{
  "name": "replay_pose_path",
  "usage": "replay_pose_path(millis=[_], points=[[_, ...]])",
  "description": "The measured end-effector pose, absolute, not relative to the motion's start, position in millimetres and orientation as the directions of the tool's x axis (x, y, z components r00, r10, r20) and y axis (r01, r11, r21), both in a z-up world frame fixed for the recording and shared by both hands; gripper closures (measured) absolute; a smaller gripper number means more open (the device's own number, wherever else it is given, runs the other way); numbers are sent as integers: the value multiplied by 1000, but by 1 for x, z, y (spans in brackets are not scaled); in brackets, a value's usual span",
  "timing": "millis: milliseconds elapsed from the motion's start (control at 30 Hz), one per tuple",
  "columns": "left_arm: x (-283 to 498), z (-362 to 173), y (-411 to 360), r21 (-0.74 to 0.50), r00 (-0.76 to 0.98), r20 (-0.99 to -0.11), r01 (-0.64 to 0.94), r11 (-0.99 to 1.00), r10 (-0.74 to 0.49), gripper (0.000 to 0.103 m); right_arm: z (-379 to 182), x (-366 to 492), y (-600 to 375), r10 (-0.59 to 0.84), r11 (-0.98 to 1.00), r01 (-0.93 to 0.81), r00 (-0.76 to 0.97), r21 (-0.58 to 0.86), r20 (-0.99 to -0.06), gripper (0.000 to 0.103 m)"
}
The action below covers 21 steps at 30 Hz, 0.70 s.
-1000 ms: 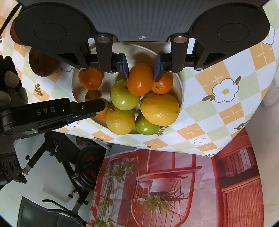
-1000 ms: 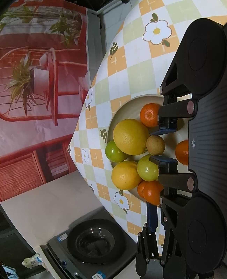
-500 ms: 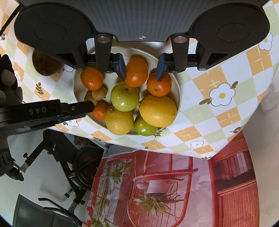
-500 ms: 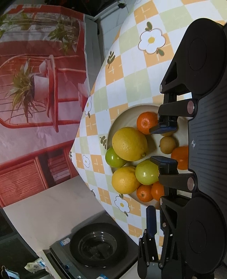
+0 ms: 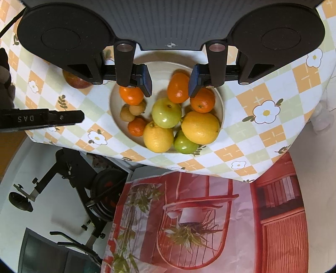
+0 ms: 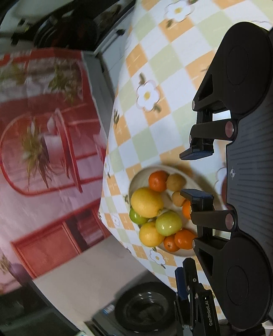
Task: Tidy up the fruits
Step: 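Withdraw both open tools from the plate toward the red apples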
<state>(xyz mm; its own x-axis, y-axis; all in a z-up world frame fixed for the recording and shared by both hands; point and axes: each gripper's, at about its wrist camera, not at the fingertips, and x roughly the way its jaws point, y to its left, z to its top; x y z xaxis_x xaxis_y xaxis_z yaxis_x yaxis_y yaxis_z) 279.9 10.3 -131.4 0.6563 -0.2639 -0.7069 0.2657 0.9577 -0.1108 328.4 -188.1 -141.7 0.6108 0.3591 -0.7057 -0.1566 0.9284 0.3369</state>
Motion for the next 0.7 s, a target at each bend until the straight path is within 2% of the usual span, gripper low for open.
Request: replay_pose_path(millis=[300,700], points=[[257,-123,4,-126,674,-690,246,961,-263,63,-138,285,-207,318,929,-69,652,363,-688,71],[234,-114,-2,-122,704,-664,232,965,-254,59,-134,238,-201,229,945,15,680,326,-697,68]])
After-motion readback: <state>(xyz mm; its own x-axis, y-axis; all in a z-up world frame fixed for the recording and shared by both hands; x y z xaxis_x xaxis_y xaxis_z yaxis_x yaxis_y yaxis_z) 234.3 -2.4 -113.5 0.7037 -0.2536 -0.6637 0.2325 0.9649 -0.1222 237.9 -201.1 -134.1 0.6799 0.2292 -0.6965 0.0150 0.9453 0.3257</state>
